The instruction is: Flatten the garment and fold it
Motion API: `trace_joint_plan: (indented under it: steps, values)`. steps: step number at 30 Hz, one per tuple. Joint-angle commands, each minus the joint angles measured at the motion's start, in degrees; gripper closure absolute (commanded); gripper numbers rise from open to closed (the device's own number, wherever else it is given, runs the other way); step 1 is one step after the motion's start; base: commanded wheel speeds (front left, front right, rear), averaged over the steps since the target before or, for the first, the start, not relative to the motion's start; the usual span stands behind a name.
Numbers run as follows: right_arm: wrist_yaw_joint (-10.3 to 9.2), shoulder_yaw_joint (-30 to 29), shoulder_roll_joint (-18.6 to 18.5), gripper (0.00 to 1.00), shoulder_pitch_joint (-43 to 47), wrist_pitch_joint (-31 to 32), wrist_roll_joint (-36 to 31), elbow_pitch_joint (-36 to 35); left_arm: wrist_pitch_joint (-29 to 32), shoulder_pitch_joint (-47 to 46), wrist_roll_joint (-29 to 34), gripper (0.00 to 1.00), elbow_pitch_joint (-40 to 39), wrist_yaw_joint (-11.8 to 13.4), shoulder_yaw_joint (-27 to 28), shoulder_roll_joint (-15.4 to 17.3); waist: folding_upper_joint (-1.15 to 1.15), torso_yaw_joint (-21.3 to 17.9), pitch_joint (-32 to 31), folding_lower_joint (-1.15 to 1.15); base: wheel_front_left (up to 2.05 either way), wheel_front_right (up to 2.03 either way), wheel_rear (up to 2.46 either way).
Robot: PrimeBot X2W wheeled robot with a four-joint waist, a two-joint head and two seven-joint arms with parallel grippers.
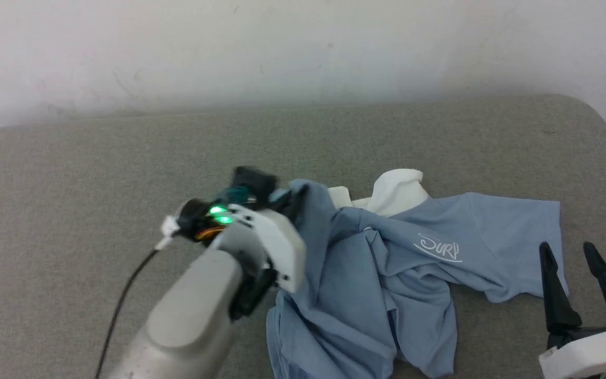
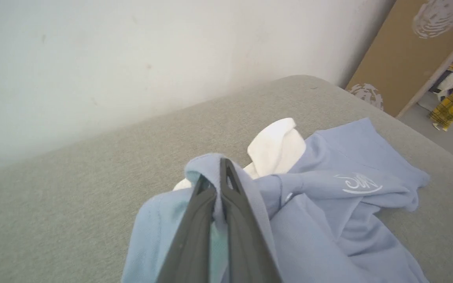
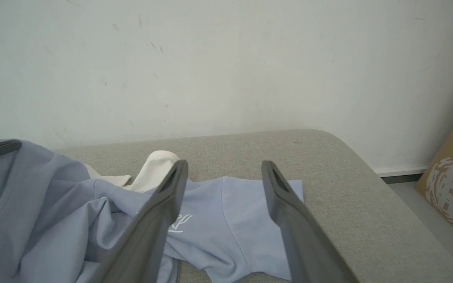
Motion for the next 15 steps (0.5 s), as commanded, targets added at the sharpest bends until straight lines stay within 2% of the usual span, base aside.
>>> trace_joint_plan:
  steps: [1, 6, 11, 12, 13, 14, 15]
  values:
    - [-0.03, -0.4, 0.2, 0.00, -0.7, -0.3, 0.0, -0.2, -0.8, -0.9, 1.7, 1.00, -1.6, -0.1, -1.6, -1.1, 0.00, 0.2, -0.1, 0.00, 0.00, 0.00, 0.00]
    - [-0.03, -1.4, 0.2, 0.00, -0.9, 0.4, -0.4, -1.2, -0.1, 0.8, 5.2, 1.00, -7.3, -2.4, -11.2, -4.9, 0.00, 0.5, 0.1, 0.00, 0.00, 0.00, 0.00]
    - [-0.03, -1.0, 0.2, 0.00, -1.3, 1.1, -0.6, -1.8, 2.4, 5.6, 4.9, 1.00, -7.3, -4.2, -21.1, -6.6, 0.00, -0.1, 0.5, 0.00, 0.00, 0.00, 0.00]
    - [-0.03, -0.8, 0.2, 0.00, -1.4, 1.2, -0.5, -1.8, 2.6, 6.5, 4.4, 0.91, -6.9, -4.3, -22.5, -6.7, 0.00, -0.2, 0.6, 0.00, 0.00, 0.00, 0.00]
    - [-0.03, -0.8, 0.2, 0.00, -1.4, 1.2, -0.5, -1.8, 2.4, 7.2, 4.2, 0.51, -6.5, -4.4, -23.7, -6.9, 0.00, -0.3, 0.7, 0.00, 0.00, 0.00, 0.00]
    - [-0.03, -0.8, 0.2, 0.00, -1.4, 1.2, -0.4, -1.8, 1.9, 7.7, 4.2, 0.00, -6.4, -4.5, -24.5, -6.9, 0.00, -0.3, 0.7, 0.00, 0.00, 0.00, 0.00]
    - [-0.03, -0.8, 0.2, 0.00, -1.4, 1.3, -0.3, -1.8, 1.3, 8.1, 4.0, 0.00, -6.5, -4.5, -25.0, -7.0, 0.00, -0.3, 0.8, 0.00, 0.00, 0.00, 0.00]
